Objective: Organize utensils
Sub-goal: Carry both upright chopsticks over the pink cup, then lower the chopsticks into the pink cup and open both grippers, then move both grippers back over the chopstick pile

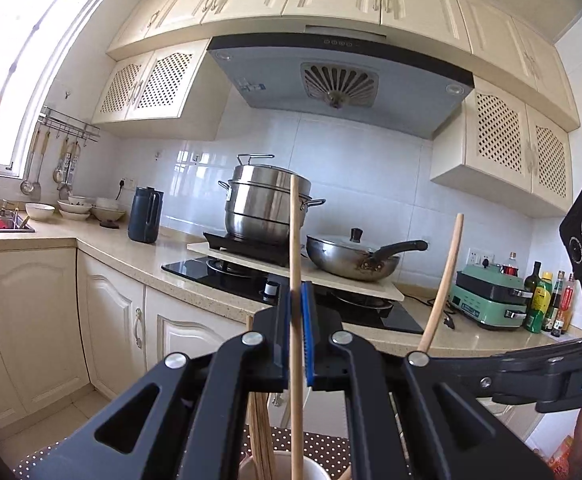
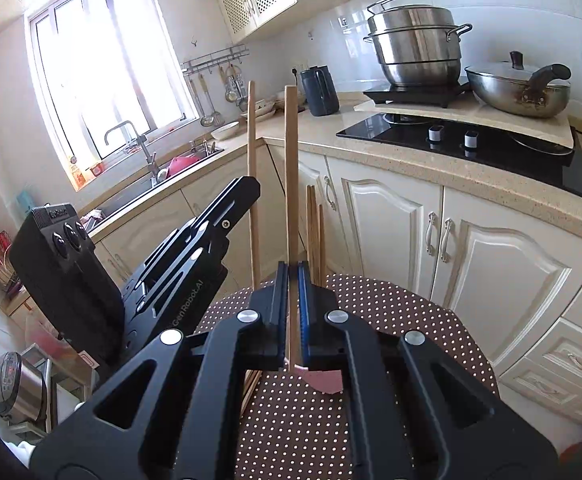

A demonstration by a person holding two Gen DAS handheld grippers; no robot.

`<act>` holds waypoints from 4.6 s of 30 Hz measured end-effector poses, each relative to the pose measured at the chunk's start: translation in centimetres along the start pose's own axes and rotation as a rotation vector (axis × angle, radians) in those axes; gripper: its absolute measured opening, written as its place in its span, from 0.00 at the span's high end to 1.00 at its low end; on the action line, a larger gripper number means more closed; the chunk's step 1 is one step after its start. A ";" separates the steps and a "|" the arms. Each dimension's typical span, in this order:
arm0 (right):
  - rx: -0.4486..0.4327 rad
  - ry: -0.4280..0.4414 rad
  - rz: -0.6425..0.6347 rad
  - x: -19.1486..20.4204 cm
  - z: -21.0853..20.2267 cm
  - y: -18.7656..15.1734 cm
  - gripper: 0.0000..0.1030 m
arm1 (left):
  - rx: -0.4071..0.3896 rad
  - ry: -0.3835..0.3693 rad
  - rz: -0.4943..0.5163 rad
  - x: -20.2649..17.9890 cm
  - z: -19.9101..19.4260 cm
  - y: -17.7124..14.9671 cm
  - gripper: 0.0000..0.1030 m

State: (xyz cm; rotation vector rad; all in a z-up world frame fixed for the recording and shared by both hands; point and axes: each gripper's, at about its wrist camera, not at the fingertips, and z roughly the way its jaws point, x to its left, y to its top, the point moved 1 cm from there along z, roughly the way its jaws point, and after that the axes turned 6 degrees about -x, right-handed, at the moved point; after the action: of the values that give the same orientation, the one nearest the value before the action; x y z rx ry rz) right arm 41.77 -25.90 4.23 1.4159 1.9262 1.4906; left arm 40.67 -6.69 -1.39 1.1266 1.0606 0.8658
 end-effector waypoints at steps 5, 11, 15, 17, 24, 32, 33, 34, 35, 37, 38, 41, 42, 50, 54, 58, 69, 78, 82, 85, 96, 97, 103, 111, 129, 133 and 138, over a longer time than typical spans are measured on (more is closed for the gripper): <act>0.001 -0.014 -0.020 -0.3 0.8 0.9 0.95 | -0.029 0.032 -0.004 0.5 1.3 -0.6 0.95; -0.006 -0.020 -0.024 -0.7 1.3 1.4 0.95 | -0.009 0.057 0.024 0.7 2.2 -2.2 0.95; -0.004 -0.020 -0.038 -0.4 1.5 1.4 0.95 | 0.019 0.057 0.023 1.0 2.3 -3.3 0.95; 0.003 -0.025 -0.046 -0.2 1.7 0.9 0.95 | 0.035 0.063 0.018 1.3 2.3 -4.0 0.95; 0.054 -0.035 -0.035 -0.4 3.3 -1.5 0.95 | 0.075 0.068 -0.014 2.5 1.9 -5.7 0.95; 0.073 -0.039 -0.020 -0.4 3.8 -3.2 0.95 | 0.126 0.050 -0.008 2.8 0.8 -6.6 0.95; 0.073 -0.037 -0.019 -0.3 3.8 -3.3 0.95 | 0.130 0.044 -0.004 2.7 0.5 -6.6 0.95; 0.073 -0.036 -0.019 -0.2 3.9 -3.3 0.95 | 0.141 0.034 0.001 2.7 0.5 -6.7 0.95; 0.076 -0.039 -0.018 -0.2 4.1 -3.3 0.95 | 0.160 0.030 0.007 2.6 0.5 -6.8 0.95; 0.067 -0.046 -0.014 -0.1 4.1 -3.4 0.95 | 0.173 0.035 0.018 2.4 0.2 -6.9 0.94; 0.067 -0.046 -0.014 0.0 4.2 -3.5 0.95 | 0.172 0.026 0.017 2.4 -0.1 -6.8 0.94; 0.064 -0.067 -0.025 0.3 4.4 -3.9 0.95 | 0.190 0.029 0.036 2.2 -0.3 -6.5 0.94; 0.064 -0.069 -0.021 0.4 4.5 -4.1 0.95 | 0.195 0.029 0.034 2.2 -0.4 -6.4 0.94; 0.029 -0.122 -0.010 0.5 4.4 -5.1 0.94 | 0.202 0.056 0.053 2.5 -2.2 -5.3 0.72; 0.012 -0.131 0.002 0.7 4.2 -5.3 0.94 | 0.201 0.076 0.054 2.8 -3.1 -4.4 0.69; -0.004 -0.132 0.001 1.3 3.9 -5.6 0.94 | 0.205 0.098 0.076 3.2 -4.1 -3.7 0.57; -0.009 -0.145 0.005 2.5 3.9 -6.5 0.91 | 0.250 0.178 0.127 4.5 -7.1 -2.8 0.48; -0.053 -0.134 -0.001 4.6 2.3 -6.7 0.82 | 0.283 0.218 0.081 6.5 -10.4 -1.3 0.47; -0.087 -0.132 -0.022 6.0 1.2 -7.1 0.82 | 0.282 0.209 0.058 6.8 -11.9 -0.9 0.46; -0.121 -0.149 -0.048 7.2 0.2 -7.3 0.82 | 0.279 0.219 0.070 6.8 -12.9 -0.7 0.46; -0.251 -0.249 -0.138 10.5 -4.2 -8.0 0.54 | 0.272 0.205 0.055 6.2 -15.9 0.6 0.45; -0.256 -0.261 -0.146 10.7 -4.6 -8.0 0.54 | 0.271 0.205 0.051 6.1 -16.0 0.7 0.44; -0.328 -0.325 -0.203 12.5 -7.2 -8.2 0.46 | 0.254 0.193 0.055 5.1 -17.2 1.3 0.42; -0.361 -0.351 -0.202 13.7 -9.5 -9.1 0.39 | 0.243 0.180 0.070 4.0 -19.2 2.2 0.39; -0.260 -0.313 -0.157 13.5 -8.1 -13.6 0.37 | 0.388 0.149 0.033 6.3 -20.1 -1.4 0.38; -0.207 -0.320 -0.140 12.2 -6.6 -14.9 0.37 | 0.510 0.186 0.011 8.2 -18.9 -4.6 0.38; -0.134 -0.323 -0.115 10.6 -4.4 -16.9 0.37 | 0.682 0.198 -0.013 9.7 -17.2 -9.0 0.38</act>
State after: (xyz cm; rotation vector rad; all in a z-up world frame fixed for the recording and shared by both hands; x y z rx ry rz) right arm 25.23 -18.76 -5.47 1.3657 1.6509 1.2276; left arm 27.13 5.04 -13.71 1.6123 1.5921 0.6203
